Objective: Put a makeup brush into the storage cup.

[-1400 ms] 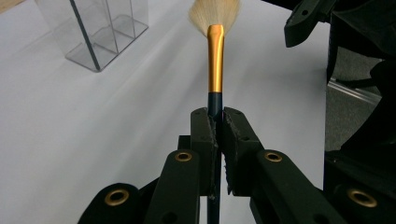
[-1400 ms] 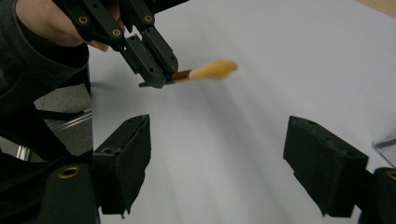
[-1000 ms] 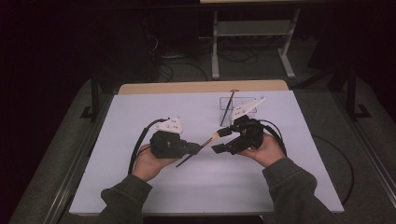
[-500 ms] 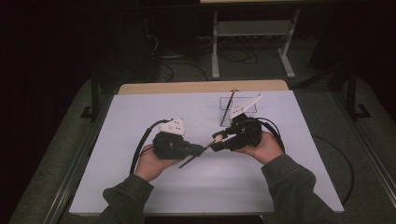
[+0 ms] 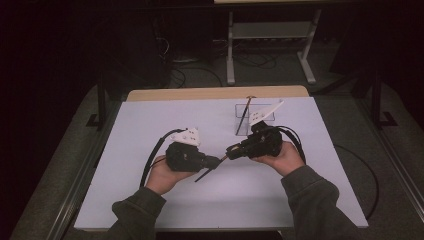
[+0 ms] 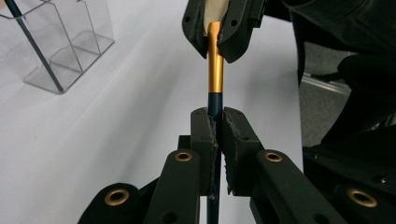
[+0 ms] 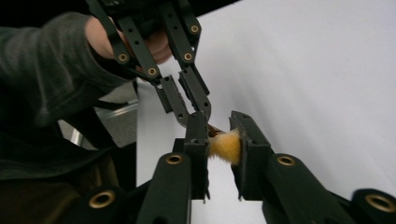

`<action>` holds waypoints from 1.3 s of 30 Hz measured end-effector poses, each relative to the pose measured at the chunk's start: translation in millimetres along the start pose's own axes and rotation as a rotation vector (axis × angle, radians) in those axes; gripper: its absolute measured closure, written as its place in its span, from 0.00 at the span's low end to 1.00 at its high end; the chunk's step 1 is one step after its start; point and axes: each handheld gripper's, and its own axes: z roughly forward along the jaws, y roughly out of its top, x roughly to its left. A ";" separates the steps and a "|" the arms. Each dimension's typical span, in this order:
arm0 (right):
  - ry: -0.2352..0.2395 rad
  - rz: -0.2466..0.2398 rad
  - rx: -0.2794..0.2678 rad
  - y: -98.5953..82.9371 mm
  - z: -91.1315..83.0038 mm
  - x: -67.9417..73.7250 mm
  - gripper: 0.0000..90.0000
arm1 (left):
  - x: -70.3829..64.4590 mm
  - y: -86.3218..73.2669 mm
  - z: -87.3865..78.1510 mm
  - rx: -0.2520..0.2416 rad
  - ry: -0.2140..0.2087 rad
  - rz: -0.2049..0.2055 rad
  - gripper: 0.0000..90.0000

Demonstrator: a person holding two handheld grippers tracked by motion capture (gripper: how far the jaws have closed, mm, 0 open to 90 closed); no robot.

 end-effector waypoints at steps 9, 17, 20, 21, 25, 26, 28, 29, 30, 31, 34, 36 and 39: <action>0.046 0.016 0.013 -0.3 0.9 -1.5 0.90 | -1.0 -0.9 3.8 0.027 -0.015 0.022 0.92; 0.054 0.002 0.033 0.3 2.7 0.4 0.91 | -1.8 -1.5 6.9 0.050 -0.021 0.030 0.91; 0.042 -0.009 0.040 0.7 3.0 0.2 0.91 | -2.3 -2.5 8.4 0.078 -0.008 0.034 0.90; 0.039 -0.012 0.039 1.2 2.1 0.0 0.91 | -2.8 -3.0 8.3 0.086 -0.003 0.033 0.89; 0.031 -0.015 0.041 4.0 -3.0 1.3 0.91 | -3.7 -3.2 9.8 0.116 0.006 0.040 0.85; 0.033 -0.015 0.046 5.1 -3.9 2.3 0.91 | -4.0 -3.5 10.6 0.119 0.010 0.038 0.84; 0.025 -0.026 0.054 7.3 -4.9 3.7 0.91 | -4.0 -3.5 11.6 0.134 0.012 0.042 0.83; 0.019 -0.036 0.064 8.3 -5.5 3.6 0.91 | -4.5 -3.4 12.1 0.138 0.013 0.046 0.84; 0.022 -0.037 0.062 9.4 -5.6 4.3 0.91 | -4.8 -3.6 12.7 0.137 0.009 0.046 0.85; 0.020 -0.037 0.062 10.2 -5.7 4.7 0.91 | -4.9 -3.7 13.2 0.138 0.004 0.050 0.87; 0.027 -0.046 0.060 11.4 -4.8 4.8 0.91 | -5.2 -4.1 13.8 0.141 0.000 0.055 0.92; 0.029 -0.045 0.059 11.6 -4.8 5.5 0.91 | -5.0 -4.4 13.7 0.138 -0.007 0.055 0.92; 0.031 -0.052 0.058 12.0 -4.7 5.6 0.90 | -5.6 -4.9 13.6 0.133 -0.012 0.053 0.93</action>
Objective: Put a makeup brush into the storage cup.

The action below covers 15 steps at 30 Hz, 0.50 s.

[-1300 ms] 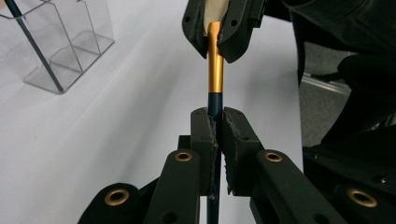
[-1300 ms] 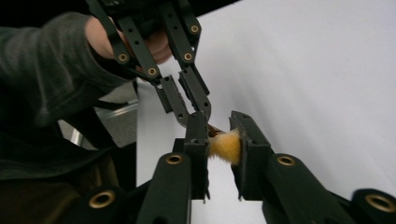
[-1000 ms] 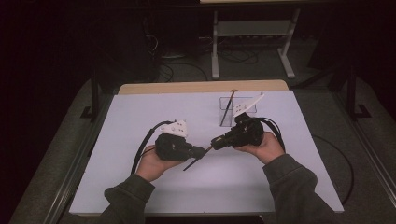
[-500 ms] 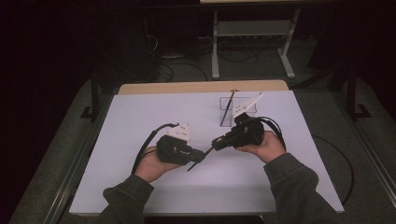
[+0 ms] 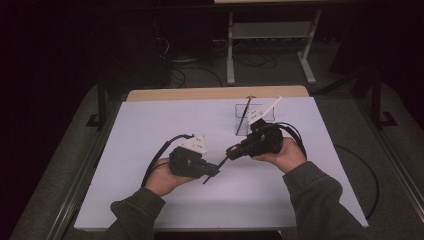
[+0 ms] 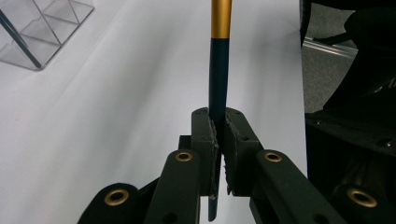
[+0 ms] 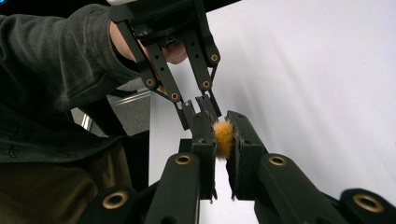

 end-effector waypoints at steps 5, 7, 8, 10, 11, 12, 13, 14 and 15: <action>-0.001 -0.009 0.004 2.8 -0.5 2.6 0.90 | -0.9 -0.6 -0.8 -0.021 -0.001 -0.007 0.93; 0.000 -0.015 -0.002 3.5 -0.7 2.7 0.90 | -0.8 -1.1 -1.6 -0.027 -0.005 -0.010 0.93; 0.001 -0.013 -0.004 3.8 -0.8 3.3 0.90 | -0.5 -1.3 -2.0 -0.030 -0.004 -0.010 0.93; -0.001 -0.016 -0.002 4.3 -0.8 3.1 0.90 | -0.2 -1.9 -2.1 -0.030 -0.006 -0.014 0.93; -0.005 -0.019 0.001 4.6 -0.3 2.8 0.90 | -0.3 -2.1 -2.0 -0.029 -0.003 -0.014 0.93; -0.005 -0.018 0.004 5.2 0.2 3.0 0.90 | 0.0 -2.4 -2.1 -0.028 -0.001 -0.013 0.93; -0.005 -0.021 0.005 5.6 0.8 2.8 0.90 | 0.5 -2.8 -2.3 -0.027 -0.002 -0.013 0.93; -0.006 -0.018 0.006 6.1 1.3 2.9 0.90 | 0.9 -3.4 -2.3 -0.028 -0.001 -0.015 0.93; -0.007 -0.020 0.008 6.6 2.0 2.6 0.90 | 1.2 -3.8 -2.5 -0.027 -0.002 -0.016 0.93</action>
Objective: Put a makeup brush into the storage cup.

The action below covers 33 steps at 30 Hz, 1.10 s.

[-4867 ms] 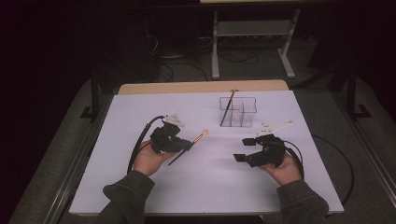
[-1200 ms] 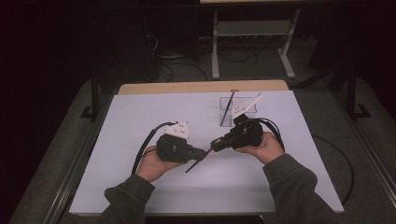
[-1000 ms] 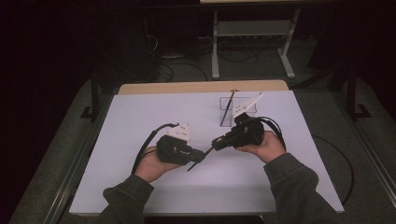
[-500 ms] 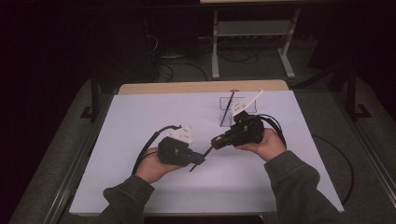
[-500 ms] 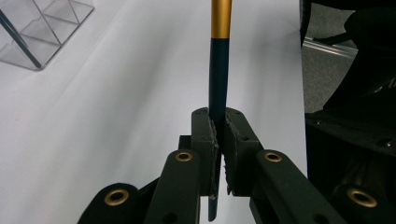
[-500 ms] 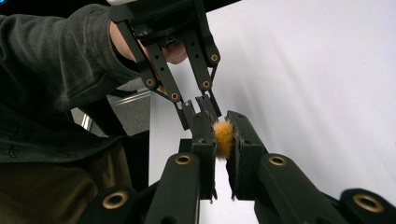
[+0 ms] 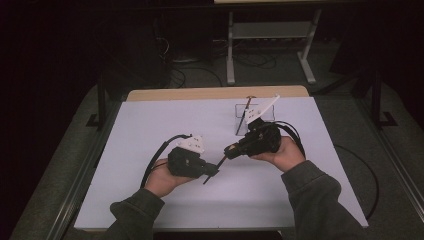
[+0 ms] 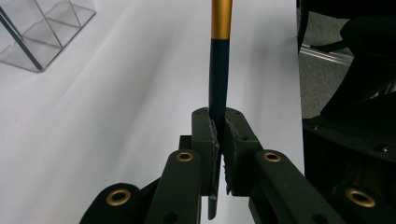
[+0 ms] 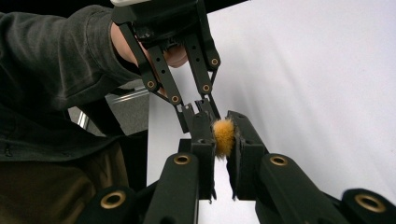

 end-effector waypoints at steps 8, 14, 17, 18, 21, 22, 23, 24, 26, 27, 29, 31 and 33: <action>-0.013 0.008 -0.031 3.7 0.0 0.5 0.73 | 1.9 -2.1 -7.7 -0.044 0.021 -0.008 0.93; -0.035 0.024 -0.061 -0.2 1.4 -0.8 0.63 | 5.6 -5.2 -15.1 -0.113 0.033 -0.054 0.93; -0.032 0.031 -0.069 -2.6 5.2 -2.3 0.63 | 6.8 -5.4 -16.1 -0.120 0.036 -0.064 0.93; -0.034 0.034 -0.067 -2.6 6.6 -2.3 0.64 | 6.9 -5.4 -15.8 -0.123 0.040 -0.065 0.93; -0.024 0.023 -0.066 -1.5 10.6 -2.5 0.66 | 7.3 -5.5 -14.9 -0.130 0.041 -0.069 0.93; -0.025 0.020 -0.063 -0.9 11.8 -2.4 0.67 | 7.5 -5.6 -14.5 -0.130 0.040 -0.069 0.93; -0.029 0.021 -0.059 -0.6 12.6 -2.3 0.68 | 7.4 -5.6 -14.2 -0.128 0.039 -0.071 0.93; -0.032 0.017 -0.060 -0.5 13.5 -2.9 0.69 | 7.2 -5.5 -14.0 -0.124 0.040 -0.070 0.93; -0.026 0.017 -0.061 -0.4 14.9 -3.3 0.72 | 7.2 -5.1 -13.4 -0.126 0.038 -0.073 0.93; -0.024 0.013 -0.063 -0.3 16.0 -3.8 0.73 | 7.9 -4.7 -13.2 -0.124 0.038 -0.064 0.93; -0.017 0.016 -0.064 -0.2 17.9 -4.4 0.75 | 7.8 -4.4 -11.7 -0.127 0.035 -0.068 0.93; -0.008 0.019 -0.064 -0.5 20.2 -4.8 0.77 | 8.0 -4.5 -10.6 -0.118 0.037 -0.069 0.93; -0.010 0.029 -0.068 -1.0 20.8 -5.8 0.78 | 8.6 -4.5 -10.1 -0.115 0.036 -0.067 0.93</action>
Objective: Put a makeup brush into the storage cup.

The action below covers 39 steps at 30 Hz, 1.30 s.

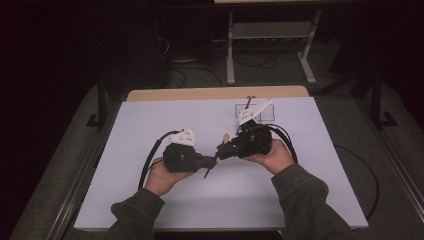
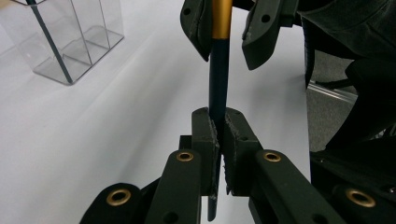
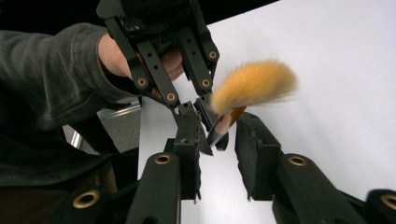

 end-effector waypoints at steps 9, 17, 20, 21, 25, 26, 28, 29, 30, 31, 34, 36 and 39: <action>0.020 -0.003 -0.014 0.5 1.0 -1.5 0.89 | -1.3 1.1 1.8 0.002 -0.006 0.011 0.93; 0.018 -0.002 0.002 0.2 2.1 -1.4 0.92 | -1.1 -0.5 3.8 0.005 0.001 0.010 0.92; 0.003 0.002 0.016 0.0 0.8 -1.5 0.92 | -0.3 -1.3 3.0 0.017 0.010 0.012 0.88; -0.002 -0.001 0.017 -0.3 0.3 -2.1 0.92 | 0.0 -2.0 2.6 0.019 0.013 0.008 0.87; -0.020 0.002 0.029 -1.5 -3.4 -3.9 0.92 | 1.9 -6.2 0.3 0.026 0.030 0.004 0.85; -0.023 0.000 0.038 -1.8 -4.5 -4.1 0.92 | 2.3 -7.0 0.0 0.025 0.035 0.004 0.85; -0.024 0.003 0.036 -2.3 -5.4 -4.3 0.92 | 2.6 -8.3 -0.7 0.024 0.035 0.000 0.84; -0.029 0.007 0.041 -2.5 -5.7 -4.1 0.92 | 2.7 -9.0 -1.0 0.027 0.042 -0.002 0.83; -0.030 0.005 0.045 -2.9 -6.1 -4.6 0.92 | 3.2 -9.6 -1.8 0.034 0.047 0.003 0.83; -0.034 -0.004 0.047 -3.3 -6.3 -5.5 0.92 | 3.1 -10.2 -1.9 0.031 0.049 0.000 0.83; -0.042 0.003 0.060 -4.1 -7.0 -5.8 0.92 | 3.3 -12.7 -3.6 0.031 0.057 -0.001 0.82; -0.045 0.005 0.059 -4.8 -7.2 -6.2 0.92 | 3.2 -14.2 -5.2 0.034 0.068 -0.004 0.81; -0.051 0.004 0.067 -5.7 -8.6 -7.3 0.92 | 3.1 -16.4 -8.2 0.033 0.082 -0.006 0.79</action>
